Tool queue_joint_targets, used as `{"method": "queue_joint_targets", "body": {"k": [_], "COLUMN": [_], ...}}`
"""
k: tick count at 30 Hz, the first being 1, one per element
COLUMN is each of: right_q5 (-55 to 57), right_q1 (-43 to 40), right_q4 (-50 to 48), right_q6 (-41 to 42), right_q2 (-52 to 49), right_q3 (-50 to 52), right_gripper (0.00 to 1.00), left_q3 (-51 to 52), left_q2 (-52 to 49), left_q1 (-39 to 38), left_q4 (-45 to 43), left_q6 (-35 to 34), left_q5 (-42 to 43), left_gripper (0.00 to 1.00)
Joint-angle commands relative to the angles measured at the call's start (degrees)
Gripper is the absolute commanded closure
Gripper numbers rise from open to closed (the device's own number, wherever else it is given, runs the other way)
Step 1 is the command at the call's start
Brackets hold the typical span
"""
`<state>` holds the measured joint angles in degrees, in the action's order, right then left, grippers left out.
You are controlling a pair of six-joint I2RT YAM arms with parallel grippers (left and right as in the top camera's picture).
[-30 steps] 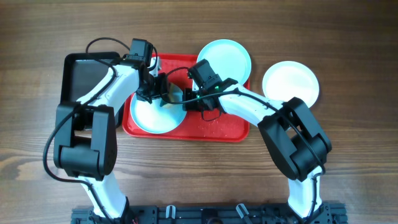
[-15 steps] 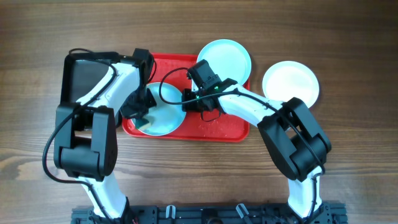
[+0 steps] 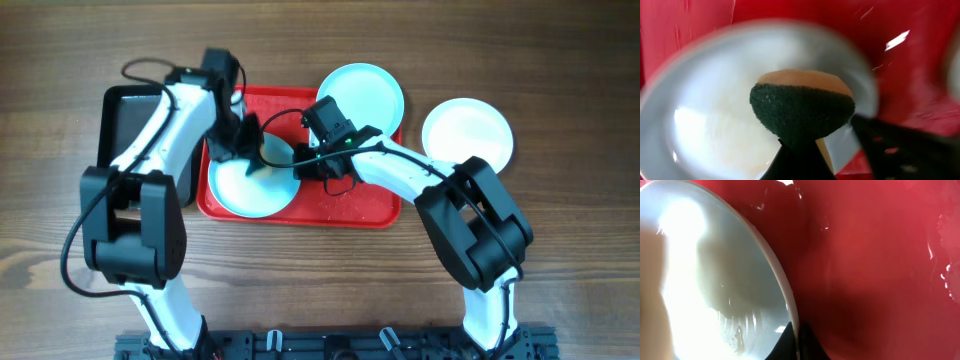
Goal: Clean dirty plates on tray and stack at the side
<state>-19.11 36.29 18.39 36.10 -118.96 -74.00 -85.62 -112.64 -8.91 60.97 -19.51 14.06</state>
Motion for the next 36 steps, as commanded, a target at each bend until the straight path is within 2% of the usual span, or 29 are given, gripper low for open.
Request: {"method": "queue_joint_targets", "body": {"k": [1,8,13,20,25,31,36], "right_q5": [-0.5,-0.5,3.9,26.3,47.3,73.9,89.3], "right_q1": [-0.3,-0.3,-0.2,2.4,7.4,15.5,20.9], "right_q4": [0.5,1.2,4.9,14.1,17.6,19.5,20.1], "right_q6": [-1.0,-1.4,-4.2,-7.9,-9.6,-10.7,-11.8], "right_q2": [-1.6,-1.0,3.6,14.0,19.9,21.8,21.8], "right_q3": [-0.2,-0.9,-2.3,-2.3,-2.2,-2.3,-2.2], "right_gripper": [0.95,0.96,0.96,0.96,0.96,0.96,0.96], "left_q3": [-6.1,-8.0,-8.0,-8.0,-8.0,-8.0,-8.0], "left_q2": [-0.4,-0.4,-0.4,-0.4,-0.4,-0.4,-0.4], "left_q1": [3.1,8.5,9.3,9.1,8.7,8.7,8.6], "left_q4": [-2.1,-6.1,-5.0,-2.9,-2.2,-2.0,-1.8], "left_q6": [2.5,-2.4,-1.7,-1.7,-1.7,-1.7,-0.4], "left_q5": [3.2,1.3,1.3,1.3,1.3,1.3,1.3], "left_gripper": [0.96,0.96,0.96,0.96,0.96,0.96,0.96]}}
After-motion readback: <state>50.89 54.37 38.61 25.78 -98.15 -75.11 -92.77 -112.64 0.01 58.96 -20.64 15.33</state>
